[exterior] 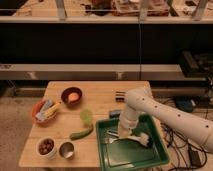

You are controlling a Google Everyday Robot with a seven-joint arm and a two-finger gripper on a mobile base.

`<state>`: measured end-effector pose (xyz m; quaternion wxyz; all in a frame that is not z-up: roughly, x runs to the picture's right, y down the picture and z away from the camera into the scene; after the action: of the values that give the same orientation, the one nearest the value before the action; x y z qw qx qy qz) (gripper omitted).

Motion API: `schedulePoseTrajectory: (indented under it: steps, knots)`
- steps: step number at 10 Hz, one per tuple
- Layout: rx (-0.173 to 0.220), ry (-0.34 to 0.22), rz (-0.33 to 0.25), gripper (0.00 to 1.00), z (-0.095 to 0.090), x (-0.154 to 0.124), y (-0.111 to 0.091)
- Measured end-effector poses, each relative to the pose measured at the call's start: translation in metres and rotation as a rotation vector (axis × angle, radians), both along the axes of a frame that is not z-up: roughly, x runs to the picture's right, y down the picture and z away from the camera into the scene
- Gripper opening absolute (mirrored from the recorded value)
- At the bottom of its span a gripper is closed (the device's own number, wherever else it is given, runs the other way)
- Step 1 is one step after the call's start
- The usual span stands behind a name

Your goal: Wipe tray with brush

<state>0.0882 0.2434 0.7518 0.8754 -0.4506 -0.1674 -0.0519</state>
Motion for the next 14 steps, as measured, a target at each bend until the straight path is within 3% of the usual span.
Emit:
schedulePoseTrajectory:
  steps: [2, 4, 6, 10, 14]
  knots:
    - [0.008, 0.028, -0.015, 0.03, -0.004, 0.006, 0.001]
    - [0.014, 0.086, -0.012, 0.21, -0.002, 0.021, 0.001]
    - [0.039, 0.156, -0.002, 0.44, 0.010, 0.047, 0.005]
    - [0.091, 0.211, -0.002, 0.77, 0.033, 0.064, 0.005]
    - [0.137, 0.253, -0.018, 0.79, 0.049, 0.073, 0.003]
